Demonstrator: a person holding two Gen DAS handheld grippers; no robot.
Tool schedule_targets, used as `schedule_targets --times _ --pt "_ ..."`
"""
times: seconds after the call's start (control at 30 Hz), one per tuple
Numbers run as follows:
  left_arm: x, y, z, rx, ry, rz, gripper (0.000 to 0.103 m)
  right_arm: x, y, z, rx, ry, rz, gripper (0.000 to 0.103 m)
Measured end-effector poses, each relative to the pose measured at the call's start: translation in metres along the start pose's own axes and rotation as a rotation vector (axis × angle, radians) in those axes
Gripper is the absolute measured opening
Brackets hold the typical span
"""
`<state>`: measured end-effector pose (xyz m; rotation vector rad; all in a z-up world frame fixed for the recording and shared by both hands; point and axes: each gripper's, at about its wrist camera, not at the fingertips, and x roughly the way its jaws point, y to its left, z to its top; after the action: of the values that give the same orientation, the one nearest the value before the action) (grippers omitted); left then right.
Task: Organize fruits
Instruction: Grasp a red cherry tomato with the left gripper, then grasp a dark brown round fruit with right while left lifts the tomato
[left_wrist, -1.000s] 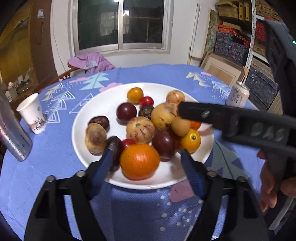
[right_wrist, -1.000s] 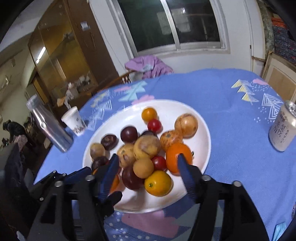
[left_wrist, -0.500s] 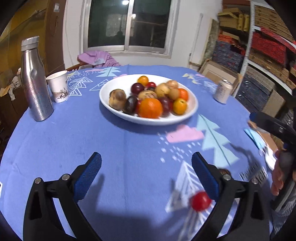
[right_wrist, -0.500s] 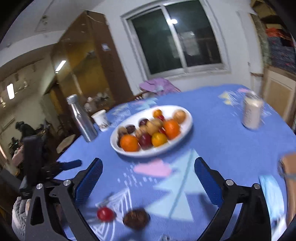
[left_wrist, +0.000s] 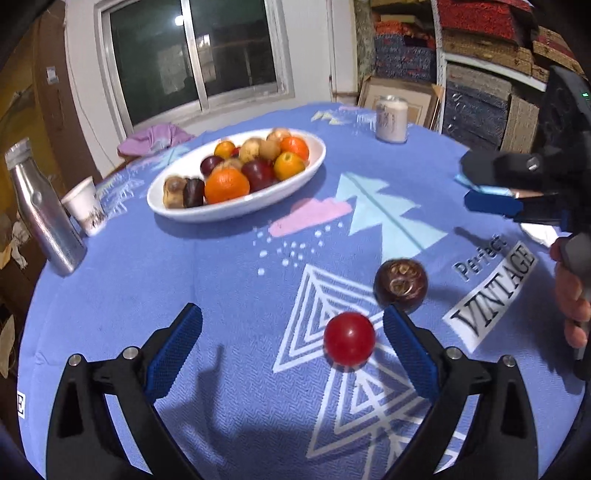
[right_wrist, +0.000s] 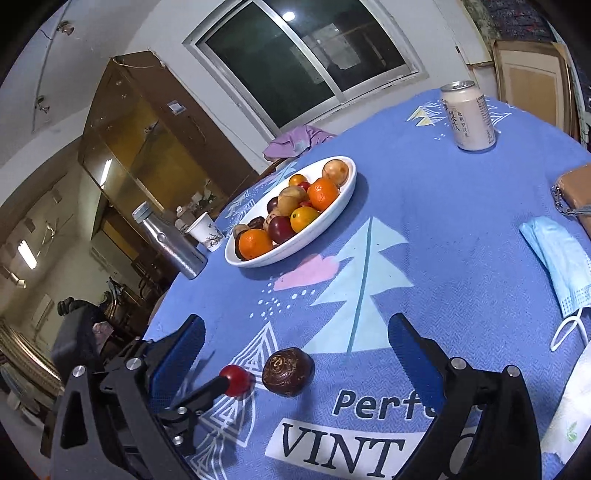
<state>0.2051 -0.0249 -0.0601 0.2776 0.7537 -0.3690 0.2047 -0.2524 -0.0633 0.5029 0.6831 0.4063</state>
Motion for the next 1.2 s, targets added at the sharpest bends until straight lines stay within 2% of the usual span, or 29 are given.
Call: schedule_targets --times 0.07,0.27,0.33,0.37,0.4,0.43,0.5,0.63,0.7,0.8,0.83,0.87,0.93,1.0,1.1,1.2 --pt "0.007 0.003 -0.001 -0.008 0.037 -0.015 0.098 0.0 0.001 0.0 -0.005 0.001 -0.005 0.1" --pt "0.005 -0.008 -0.003 0.047 0.032 -0.019 0.098 0.002 0.013 -0.004 -0.083 0.014 -0.001 0.1" --pt "0.002 -0.015 -0.004 0.085 0.019 -0.05 0.09 0.004 0.018 -0.007 -0.113 0.031 0.0 0.1" --pt "0.002 -0.019 -0.004 0.105 0.019 -0.068 0.075 0.006 0.02 -0.008 -0.121 0.042 0.003 0.1" --pt "0.003 -0.022 -0.005 0.119 0.025 -0.083 0.066 0.007 0.02 -0.009 -0.124 0.046 0.002 0.1" --pt "0.005 -0.024 -0.005 0.125 0.032 -0.094 0.062 0.007 0.02 -0.009 -0.123 0.046 -0.001 0.1" --pt "0.008 -0.024 -0.005 0.125 0.049 -0.124 0.048 0.005 0.016 -0.008 -0.099 0.04 0.002 0.1" --pt "0.011 -0.021 -0.004 0.108 0.055 -0.151 0.046 0.004 0.011 -0.006 -0.069 0.038 0.021 0.1" --pt "0.012 -0.022 -0.004 0.112 0.058 -0.165 0.031 0.006 0.014 -0.008 -0.089 0.048 0.018 0.1" --pt "0.012 -0.022 -0.004 0.106 0.06 -0.167 0.03 0.009 0.02 -0.011 -0.124 0.068 0.003 0.098" --pt "0.012 -0.02 -0.004 0.095 0.057 -0.163 0.03 0.011 0.021 -0.012 -0.133 0.077 -0.001 0.095" --pt "0.01 -0.013 -0.003 0.065 0.047 -0.159 0.03 0.013 0.022 -0.012 -0.14 0.086 -0.001 0.092" --pt "0.003 0.008 0.0 -0.02 0.014 -0.134 0.03 0.016 0.025 -0.015 -0.164 0.105 -0.008 0.078" --pt "0.001 0.031 0.0 -0.097 -0.002 -0.086 0.03 0.021 0.031 -0.018 -0.196 0.132 -0.019 0.07" --pt "0.005 0.057 -0.001 -0.202 0.012 -0.046 0.03 0.028 0.038 -0.022 -0.239 0.168 -0.032 0.067" --pt "0.012 0.062 -0.002 -0.219 0.04 -0.031 0.03 0.039 0.043 -0.026 -0.272 0.217 -0.08 0.062"
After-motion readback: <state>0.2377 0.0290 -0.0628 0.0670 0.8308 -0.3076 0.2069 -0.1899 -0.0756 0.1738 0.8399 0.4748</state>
